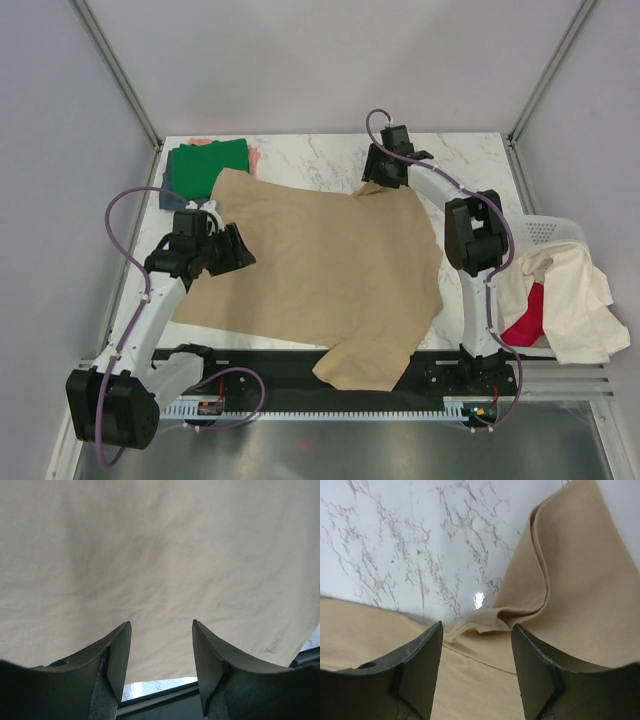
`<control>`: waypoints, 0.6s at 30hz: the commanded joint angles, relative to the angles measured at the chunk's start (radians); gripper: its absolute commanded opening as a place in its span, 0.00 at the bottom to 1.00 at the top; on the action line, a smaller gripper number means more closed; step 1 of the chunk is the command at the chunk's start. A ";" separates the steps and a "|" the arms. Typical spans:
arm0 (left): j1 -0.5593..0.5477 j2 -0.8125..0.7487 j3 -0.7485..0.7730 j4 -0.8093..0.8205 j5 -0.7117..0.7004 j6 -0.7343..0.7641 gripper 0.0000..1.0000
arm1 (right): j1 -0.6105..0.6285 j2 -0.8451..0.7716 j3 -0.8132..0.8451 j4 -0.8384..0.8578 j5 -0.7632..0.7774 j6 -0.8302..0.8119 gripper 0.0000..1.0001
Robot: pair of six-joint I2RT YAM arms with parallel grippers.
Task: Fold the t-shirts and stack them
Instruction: Flatten the tshirt out
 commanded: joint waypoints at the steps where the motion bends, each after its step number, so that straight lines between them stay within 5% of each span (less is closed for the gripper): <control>1: -0.001 -0.008 0.017 0.031 0.039 -0.007 0.59 | -0.002 0.024 0.042 0.030 -0.009 0.020 0.64; 12: -0.017 -0.010 0.014 0.031 0.051 -0.007 0.57 | -0.011 0.055 0.088 0.012 0.016 0.005 0.71; 15: -0.020 -0.011 0.014 0.031 0.048 -0.007 0.57 | -0.014 0.070 0.109 -0.008 0.022 0.004 0.62; 18: -0.021 -0.011 0.010 0.031 0.048 -0.007 0.57 | -0.012 0.078 0.112 -0.010 0.019 0.000 0.30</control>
